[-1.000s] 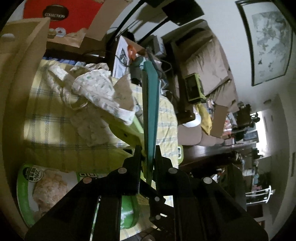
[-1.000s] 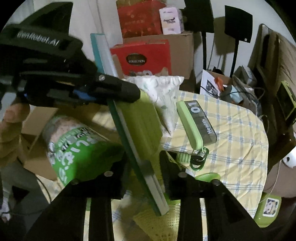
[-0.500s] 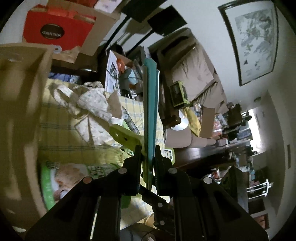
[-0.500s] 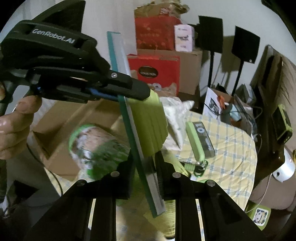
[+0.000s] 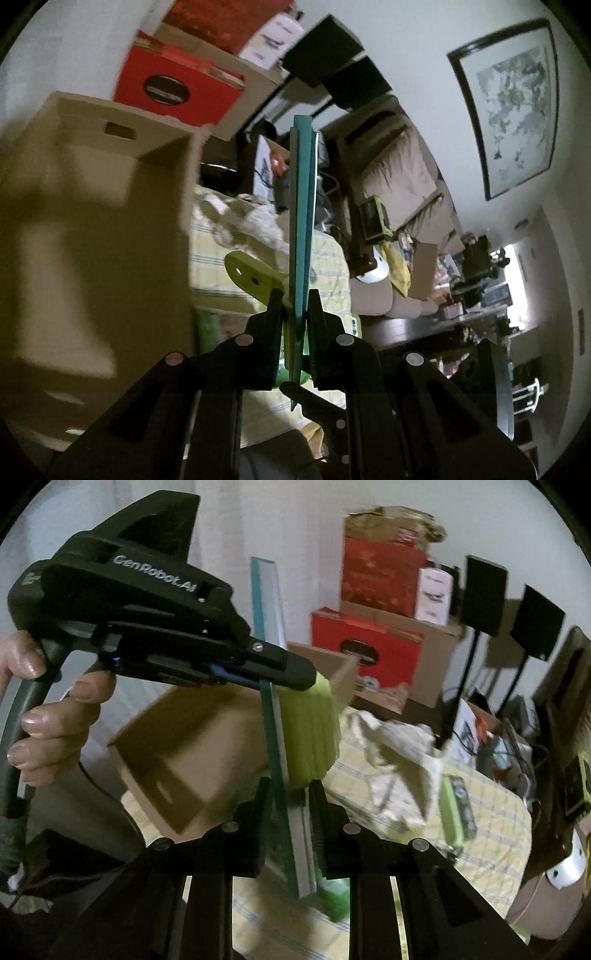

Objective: Organize objects
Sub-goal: 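Carry the green scraper with both tools over the cardboard box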

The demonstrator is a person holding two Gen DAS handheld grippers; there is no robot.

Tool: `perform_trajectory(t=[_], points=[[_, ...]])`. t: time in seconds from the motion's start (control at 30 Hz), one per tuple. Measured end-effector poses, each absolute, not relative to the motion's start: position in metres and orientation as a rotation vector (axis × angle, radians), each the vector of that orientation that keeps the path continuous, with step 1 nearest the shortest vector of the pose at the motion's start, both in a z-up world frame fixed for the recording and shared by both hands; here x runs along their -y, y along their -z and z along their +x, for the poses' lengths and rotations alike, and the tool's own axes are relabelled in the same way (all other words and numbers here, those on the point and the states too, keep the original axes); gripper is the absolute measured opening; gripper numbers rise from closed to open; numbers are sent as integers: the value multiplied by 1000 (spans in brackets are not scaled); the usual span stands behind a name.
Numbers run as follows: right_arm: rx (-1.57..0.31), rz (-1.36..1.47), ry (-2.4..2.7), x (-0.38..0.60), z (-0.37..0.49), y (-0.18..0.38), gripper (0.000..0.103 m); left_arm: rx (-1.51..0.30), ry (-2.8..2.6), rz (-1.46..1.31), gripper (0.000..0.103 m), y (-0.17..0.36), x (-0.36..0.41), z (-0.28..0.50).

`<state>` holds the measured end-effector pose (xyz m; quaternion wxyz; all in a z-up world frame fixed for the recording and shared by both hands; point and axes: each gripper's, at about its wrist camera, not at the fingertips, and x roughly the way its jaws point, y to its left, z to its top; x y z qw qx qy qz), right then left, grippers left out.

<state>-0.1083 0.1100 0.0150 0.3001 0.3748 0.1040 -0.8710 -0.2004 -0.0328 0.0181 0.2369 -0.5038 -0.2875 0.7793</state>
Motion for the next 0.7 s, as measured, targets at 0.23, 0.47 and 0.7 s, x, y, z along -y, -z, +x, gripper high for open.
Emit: perform_trajectory(t=[0.23, 0.47, 0.7], points=[[-275, 968, 2244, -66, -104, -16, 20, 794, -2201, -1405, 11, -21, 78, -187], [-223, 982, 2167, -29, -112, -7, 20, 789, -2231, -1450, 12, -18, 110, -182], [-217, 1028, 2126, -2, -119, 12, 20, 809, -2212, -1485, 12, 2, 133, -186]])
